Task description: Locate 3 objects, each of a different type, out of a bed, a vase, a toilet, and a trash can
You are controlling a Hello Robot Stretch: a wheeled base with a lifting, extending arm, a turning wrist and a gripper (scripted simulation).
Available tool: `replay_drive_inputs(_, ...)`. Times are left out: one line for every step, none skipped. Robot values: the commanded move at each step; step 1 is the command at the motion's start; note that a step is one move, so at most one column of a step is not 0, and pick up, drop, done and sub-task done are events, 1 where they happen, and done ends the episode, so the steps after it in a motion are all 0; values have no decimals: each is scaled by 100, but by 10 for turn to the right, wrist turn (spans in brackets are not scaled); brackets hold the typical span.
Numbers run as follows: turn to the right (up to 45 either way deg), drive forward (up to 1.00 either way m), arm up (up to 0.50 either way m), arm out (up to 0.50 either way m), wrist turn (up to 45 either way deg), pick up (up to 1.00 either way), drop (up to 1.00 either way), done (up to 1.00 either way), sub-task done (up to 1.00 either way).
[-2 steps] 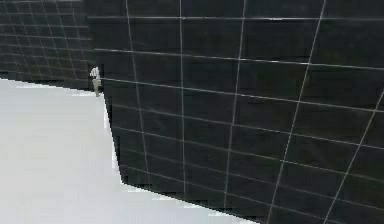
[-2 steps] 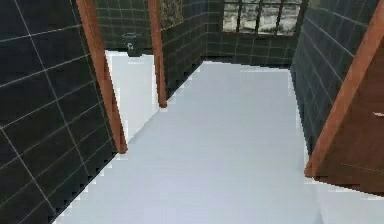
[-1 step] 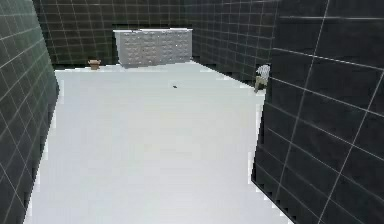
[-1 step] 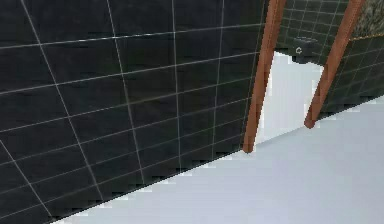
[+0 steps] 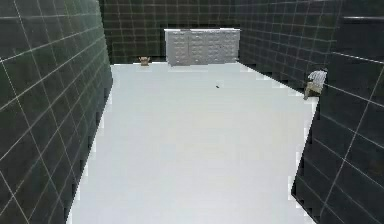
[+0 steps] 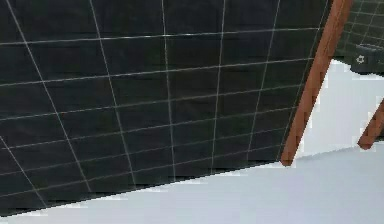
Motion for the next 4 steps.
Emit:
replay_drive_inputs(0,100,0,0,0,0,0,0,0)
replay_drive_inputs(0,50,0,0,0,0,0,0,0)
replay_drive_inputs(450,0,0,0,0,0,0,0,0)
replay_drive_inputs(30,0,0,0,0,0,0,0,0)
